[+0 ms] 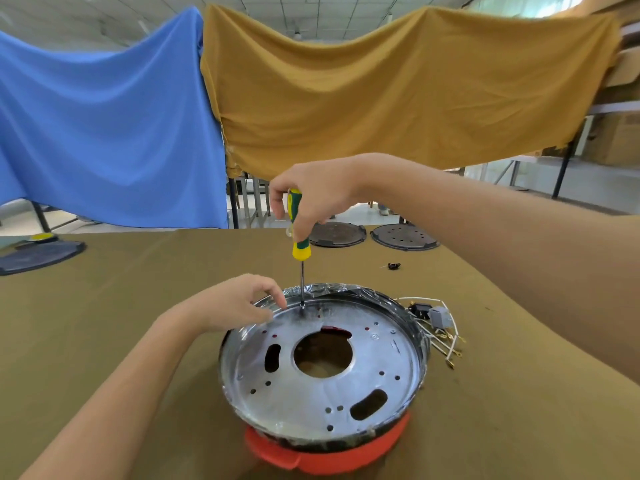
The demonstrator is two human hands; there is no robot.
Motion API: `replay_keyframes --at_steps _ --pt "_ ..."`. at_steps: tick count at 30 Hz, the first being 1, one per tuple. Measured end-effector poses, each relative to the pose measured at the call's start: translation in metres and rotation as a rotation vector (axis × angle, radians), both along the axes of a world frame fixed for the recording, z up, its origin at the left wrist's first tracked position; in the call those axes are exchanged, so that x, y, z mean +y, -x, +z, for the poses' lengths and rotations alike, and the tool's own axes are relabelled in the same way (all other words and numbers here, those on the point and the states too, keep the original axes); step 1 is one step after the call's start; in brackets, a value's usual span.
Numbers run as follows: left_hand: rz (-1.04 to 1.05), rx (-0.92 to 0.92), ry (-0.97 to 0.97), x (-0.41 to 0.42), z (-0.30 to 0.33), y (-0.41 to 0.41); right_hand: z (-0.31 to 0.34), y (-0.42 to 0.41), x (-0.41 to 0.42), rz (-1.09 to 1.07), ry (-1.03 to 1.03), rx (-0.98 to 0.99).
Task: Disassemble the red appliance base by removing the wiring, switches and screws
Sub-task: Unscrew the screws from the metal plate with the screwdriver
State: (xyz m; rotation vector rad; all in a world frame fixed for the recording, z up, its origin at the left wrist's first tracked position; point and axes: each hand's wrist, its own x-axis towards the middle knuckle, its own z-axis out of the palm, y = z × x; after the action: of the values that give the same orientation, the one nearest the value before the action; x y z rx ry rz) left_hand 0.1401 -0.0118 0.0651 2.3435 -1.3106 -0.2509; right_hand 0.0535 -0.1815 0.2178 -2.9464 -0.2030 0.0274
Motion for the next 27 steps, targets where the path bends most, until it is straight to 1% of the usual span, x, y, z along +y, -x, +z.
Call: replay_keyframes --at_steps 2,4,8,11,14,16,19,21,24,27 --pt "0.011 -0.049 -0.047 -0.005 0.0 0.001 -0.002 -0.001 0.0 -0.066 0.062 0.004" --pt "0.02 -0.078 -0.086 -0.009 -0.006 0.004 -0.004 -0.002 -0.001 -0.082 0.084 -0.026" --pt "0.084 -0.05 -0.035 -0.014 -0.019 0.006 -0.003 0.008 -0.005 -0.006 -0.003 -0.042" --pt "0.109 -0.045 -0.042 -0.015 -0.019 0.005 -0.001 0.021 -0.013 -0.027 -0.1 -0.073" --pt "0.118 -0.072 -0.062 -0.016 -0.016 0.006 0.0 0.034 -0.024 -0.067 -0.239 -0.107" --pt "0.116 -0.093 -0.042 -0.016 -0.015 0.008 -0.001 0.043 -0.034 -0.09 -0.335 -0.132" --pt "0.142 -0.078 0.122 -0.015 -0.013 0.015 -0.011 0.059 -0.05 -0.14 -0.514 -0.202" --pt "0.173 -0.047 0.246 -0.013 -0.01 0.021 -0.023 0.07 -0.061 -0.179 -0.672 -0.247" --pt "0.192 -0.066 0.359 -0.009 -0.006 0.03 -0.048 0.082 -0.075 -0.239 -0.936 -0.289" --pt "0.197 -0.074 0.453 -0.006 -0.003 0.039 -0.072 0.087 -0.084 -0.307 -1.107 -0.305"
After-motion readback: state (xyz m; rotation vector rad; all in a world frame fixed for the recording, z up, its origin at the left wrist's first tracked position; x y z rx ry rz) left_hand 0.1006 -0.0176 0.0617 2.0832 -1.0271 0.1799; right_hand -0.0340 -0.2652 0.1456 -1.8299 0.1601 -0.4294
